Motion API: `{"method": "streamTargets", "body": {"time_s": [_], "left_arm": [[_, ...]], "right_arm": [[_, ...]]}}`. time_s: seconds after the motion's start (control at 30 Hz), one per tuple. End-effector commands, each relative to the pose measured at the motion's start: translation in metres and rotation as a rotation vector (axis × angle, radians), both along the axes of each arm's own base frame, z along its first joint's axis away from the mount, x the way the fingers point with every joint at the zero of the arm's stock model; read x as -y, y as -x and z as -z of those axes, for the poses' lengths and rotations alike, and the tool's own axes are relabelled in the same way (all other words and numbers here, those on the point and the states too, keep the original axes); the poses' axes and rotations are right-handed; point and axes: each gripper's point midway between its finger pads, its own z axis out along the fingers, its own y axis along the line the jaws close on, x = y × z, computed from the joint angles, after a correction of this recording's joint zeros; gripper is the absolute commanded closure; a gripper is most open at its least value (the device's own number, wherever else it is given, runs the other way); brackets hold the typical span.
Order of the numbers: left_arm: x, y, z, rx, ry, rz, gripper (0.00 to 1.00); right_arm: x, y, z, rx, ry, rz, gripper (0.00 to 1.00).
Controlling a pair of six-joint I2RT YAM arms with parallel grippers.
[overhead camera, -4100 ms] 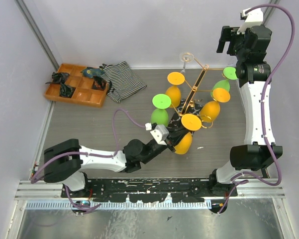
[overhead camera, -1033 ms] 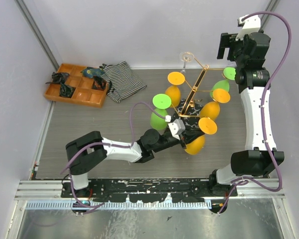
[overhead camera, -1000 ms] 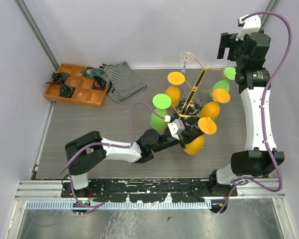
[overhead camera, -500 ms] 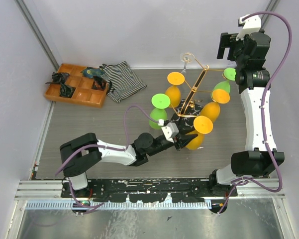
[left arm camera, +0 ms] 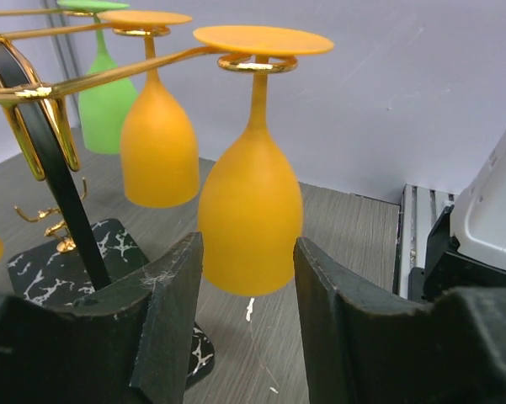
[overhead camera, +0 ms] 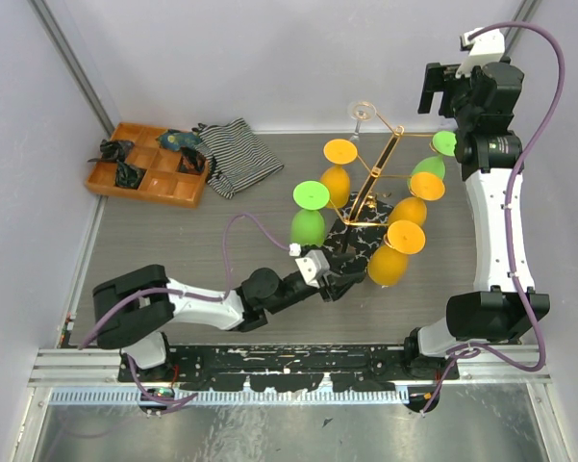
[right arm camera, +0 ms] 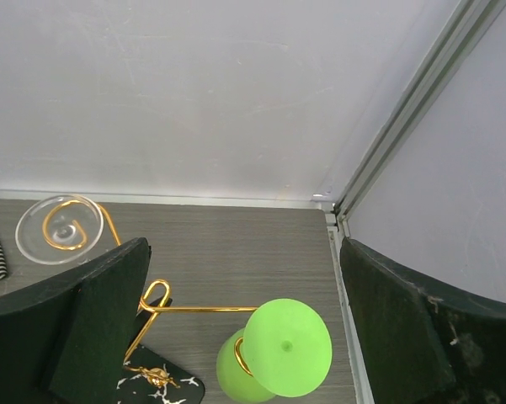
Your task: Place the wine glass upside down on the wine glass rack
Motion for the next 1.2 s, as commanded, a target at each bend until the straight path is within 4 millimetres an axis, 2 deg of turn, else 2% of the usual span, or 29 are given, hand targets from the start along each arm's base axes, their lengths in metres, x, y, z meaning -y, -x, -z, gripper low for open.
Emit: {"method": "streamTargets", "body": {"time_s": [0.0,0.13,0.23,0.3,0.37,0.5,0.73,0.87,1.03,1.17], "left_arm": [[-0.016,0.007,-0.026,0.073,0.017,-0.033,0.43],[-0.027,0.010,-0.031,0.104,-0.037,-0.059,0.30],[-0.043,-0.001,-0.040,0.128,-0.065,-0.147,0.07],[-0.059,-0.012,-0.048,0.119,-0.077,-0.230,0.01],[-0.079,-0.026,-0.060,0.090,-0.085,-0.346,0.02],[-0.117,-0.044,-0.083,0.071,-0.165,-0.511,0.02],[-0.178,-0.069,-0.116,0.087,-0.252,-0.756,0.02],[-0.206,-0.090,-0.142,0.024,-0.211,-0.848,0.02],[-0.254,-0.124,-0.176,-0.101,-0.113,-0.963,0.02],[-0.288,-0.148,-0.192,-0.173,-0.070,-0.997,0.02]], "right_arm": [[-0.007,0.008,-0.041,0.106,-0.026,-0.034,0.00],[-0.006,0.011,-0.046,0.118,-0.042,-0.025,0.00],[-0.003,0.013,-0.048,0.125,-0.057,-0.003,0.00],[-0.003,0.013,-0.052,0.132,-0.067,0.000,0.00],[-0.004,0.013,-0.056,0.139,-0.083,-0.003,0.00],[-0.010,0.013,-0.064,0.157,-0.107,-0.028,0.00],[-0.012,0.010,-0.063,0.149,-0.148,-0.031,0.00],[0.003,0.014,-0.069,0.165,-0.167,0.061,0.00],[0.015,0.024,-0.079,0.198,-0.174,0.134,0.00],[0.022,0.030,-0.086,0.229,-0.202,0.179,0.00]]}}
